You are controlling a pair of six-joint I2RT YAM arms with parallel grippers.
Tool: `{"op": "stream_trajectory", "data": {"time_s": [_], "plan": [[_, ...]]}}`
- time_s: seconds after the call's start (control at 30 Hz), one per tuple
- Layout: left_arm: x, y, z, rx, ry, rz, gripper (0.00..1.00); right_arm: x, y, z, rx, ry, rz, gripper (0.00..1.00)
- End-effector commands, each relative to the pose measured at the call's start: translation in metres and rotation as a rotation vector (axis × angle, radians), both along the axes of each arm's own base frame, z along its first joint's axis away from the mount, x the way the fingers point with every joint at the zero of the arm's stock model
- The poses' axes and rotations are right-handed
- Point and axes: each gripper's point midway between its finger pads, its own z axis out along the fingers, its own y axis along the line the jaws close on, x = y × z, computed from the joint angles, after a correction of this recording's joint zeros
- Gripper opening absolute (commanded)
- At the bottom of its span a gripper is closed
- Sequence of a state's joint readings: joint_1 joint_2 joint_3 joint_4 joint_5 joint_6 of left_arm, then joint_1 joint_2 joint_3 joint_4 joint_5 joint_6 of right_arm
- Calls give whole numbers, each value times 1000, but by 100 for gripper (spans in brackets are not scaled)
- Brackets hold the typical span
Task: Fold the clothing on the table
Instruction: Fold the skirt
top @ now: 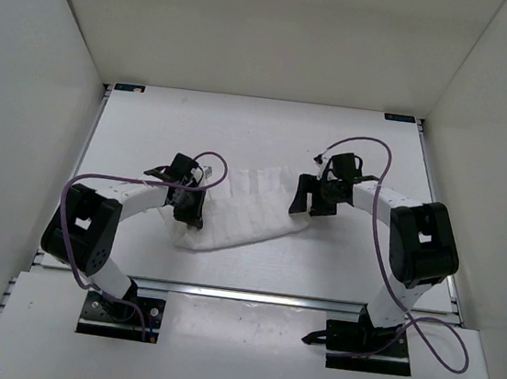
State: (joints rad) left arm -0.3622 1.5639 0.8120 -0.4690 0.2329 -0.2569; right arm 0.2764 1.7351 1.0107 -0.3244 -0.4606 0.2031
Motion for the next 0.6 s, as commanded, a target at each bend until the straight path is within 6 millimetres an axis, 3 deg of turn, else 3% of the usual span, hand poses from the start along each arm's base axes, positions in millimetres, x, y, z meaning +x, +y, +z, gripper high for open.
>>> {"op": "stream_trajectory", "data": {"time_s": [0.0, 0.27, 0.33, 0.43, 0.57], "plan": [[-7, 6, -4, 23, 37, -17, 0, 5, 1, -16, -54, 9, 17, 69], [-7, 4, -2, 25, 41, -13, 0, -6, 11, -29, -99, 47, 56, 22], [-6, 4, -2, 24, 38, -5, 0, -1, 8, -24, -92, 39, 36, 3], [-3, -2, 0, 13, 36, -13, 0, 9, 1, -10, -72, 9, -12, 0], [6, -24, -1, -5, 41, -53, 0, 32, -20, 34, -23, -117, -89, 0]]}}
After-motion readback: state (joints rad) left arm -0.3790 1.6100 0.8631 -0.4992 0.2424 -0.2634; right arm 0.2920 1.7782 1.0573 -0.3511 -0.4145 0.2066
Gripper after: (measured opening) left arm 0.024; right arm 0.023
